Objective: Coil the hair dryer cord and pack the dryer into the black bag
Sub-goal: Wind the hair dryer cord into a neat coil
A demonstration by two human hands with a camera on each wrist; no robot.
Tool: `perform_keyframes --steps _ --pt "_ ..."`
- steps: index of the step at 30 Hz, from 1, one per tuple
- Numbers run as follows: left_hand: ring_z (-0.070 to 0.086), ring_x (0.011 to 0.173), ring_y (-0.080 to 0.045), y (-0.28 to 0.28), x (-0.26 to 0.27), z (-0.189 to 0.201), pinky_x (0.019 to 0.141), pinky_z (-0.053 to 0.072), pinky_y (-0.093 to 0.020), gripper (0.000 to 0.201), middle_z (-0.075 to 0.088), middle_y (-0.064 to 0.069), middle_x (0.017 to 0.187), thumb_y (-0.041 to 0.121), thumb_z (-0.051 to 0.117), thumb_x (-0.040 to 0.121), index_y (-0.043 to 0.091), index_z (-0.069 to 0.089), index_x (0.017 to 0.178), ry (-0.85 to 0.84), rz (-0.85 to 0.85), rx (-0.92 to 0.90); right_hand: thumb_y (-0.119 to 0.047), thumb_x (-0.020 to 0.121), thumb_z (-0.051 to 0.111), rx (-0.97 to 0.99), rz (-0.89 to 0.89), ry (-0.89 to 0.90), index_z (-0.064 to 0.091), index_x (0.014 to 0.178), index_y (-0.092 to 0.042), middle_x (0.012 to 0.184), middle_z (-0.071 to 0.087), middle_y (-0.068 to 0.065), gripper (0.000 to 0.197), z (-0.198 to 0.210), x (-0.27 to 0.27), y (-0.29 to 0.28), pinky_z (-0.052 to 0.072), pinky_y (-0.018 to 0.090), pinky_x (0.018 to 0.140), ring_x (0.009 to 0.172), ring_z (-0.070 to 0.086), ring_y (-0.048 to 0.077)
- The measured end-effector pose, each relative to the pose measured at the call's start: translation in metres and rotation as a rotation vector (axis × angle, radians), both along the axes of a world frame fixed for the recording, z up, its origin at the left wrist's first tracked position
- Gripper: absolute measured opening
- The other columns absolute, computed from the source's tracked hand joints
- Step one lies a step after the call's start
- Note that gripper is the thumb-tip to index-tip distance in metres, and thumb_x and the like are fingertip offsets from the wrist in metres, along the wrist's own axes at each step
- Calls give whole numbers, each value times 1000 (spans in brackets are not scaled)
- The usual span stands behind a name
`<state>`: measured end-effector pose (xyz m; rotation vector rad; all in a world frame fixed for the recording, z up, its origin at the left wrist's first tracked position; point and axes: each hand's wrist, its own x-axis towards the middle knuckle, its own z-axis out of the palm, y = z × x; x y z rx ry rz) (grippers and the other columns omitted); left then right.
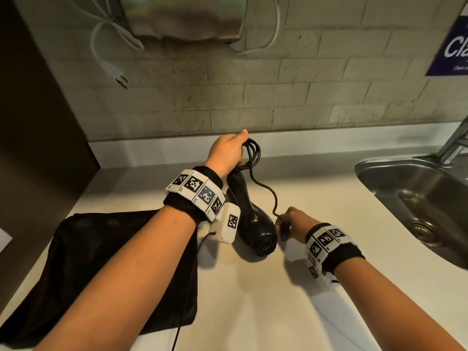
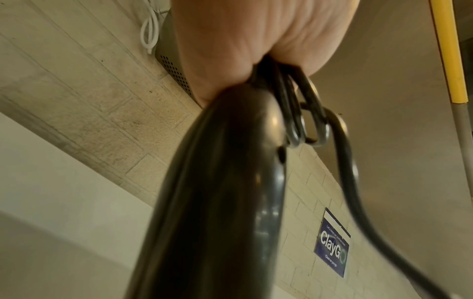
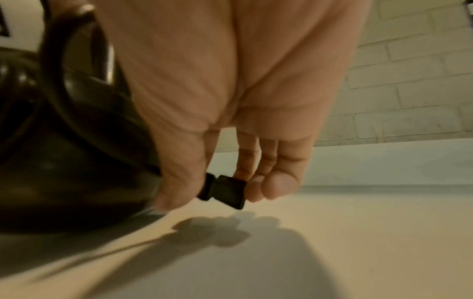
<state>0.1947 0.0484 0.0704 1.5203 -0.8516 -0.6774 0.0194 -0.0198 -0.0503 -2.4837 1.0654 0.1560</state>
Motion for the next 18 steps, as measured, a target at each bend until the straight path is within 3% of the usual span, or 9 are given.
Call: perform_keyframes --steps 2,4,6,9,10,11,13,15,18 --pt "26 45 -11 0 1 0 47 24 -22 37 31 6 49 32 45 94 19 39 59 40 -17 -14 -8 84 55 -29 -45 -112 61 104 -7 113 49 13 21 6 -1 -6 39 23 84 101 54 31" --pt "26 40 -8 0 2 0 43 24 -19 38 31 10 43 31 45 94 20 38 59 72 -38 -27 -6 86 51 -79 -94 -269 57 106 -4 100 54 10 21 13 -1 -12 45 27 84 89 57 28" --pt "25 37 -6 1 2 0 41 23 -17 38 30 14 38 30 44 95 20 38 59 81 -42 -38 -2 89 44 -79 -167 -455 51 106 2 95 59 14 18 27 3 -13 47 26 73 80 58 24" --pt "27 38 -6 1 0 1 42 23 -18 36 32 13 39 30 44 95 19 43 61 74 -34 -44 -7 93 39 -133 -211 -697 49 108 4 102 61 20 21 59 11 -8 43 30 80 94 59 31" --pt "28 39 -6 0 -1 1 43 24 -19 35 34 12 42 31 43 95 19 44 62 62 -27 -40 -8 94 39 -136 -207 -818 50 107 2 98 62 17 21 71 14 -4 46 33 80 89 60 28" --pt "29 40 -7 -1 -1 0 44 24 -20 35 35 9 45 32 43 95 18 44 62 39 -18 -34 -9 93 40 -128 -199 -939 51 106 0 91 61 9 18 82 16 1 48 29 74 79 60 19" --pt "32 43 -11 -3 -2 0 47 27 -23 35 38 4 53 33 41 95 17 46 64 -19 3 -26 -10 93 42 -138 -159 -1136 49 100 -7 83 58 -8 11 100 23 12 48 14 67 72 57 -4" --pt "36 50 -14 -4 -2 0 51 30 -26 33 40 1 61 35 39 95 16 50 70 -71 1 -13 -15 91 42 -167 -112 -1257 48 98 -14 83 55 -17 9 109 30 20 47 7 67 73 58 -12" --pt "41 59 -12 -4 -2 -1 54 35 -26 30 48 -1 76 37 36 96 16 57 89 -86 -26 -4 -19 87 44 -177 -62 -1274 53 100 -6 83 54 -15 21 111 42 27 44 3 67 75 56 -15"
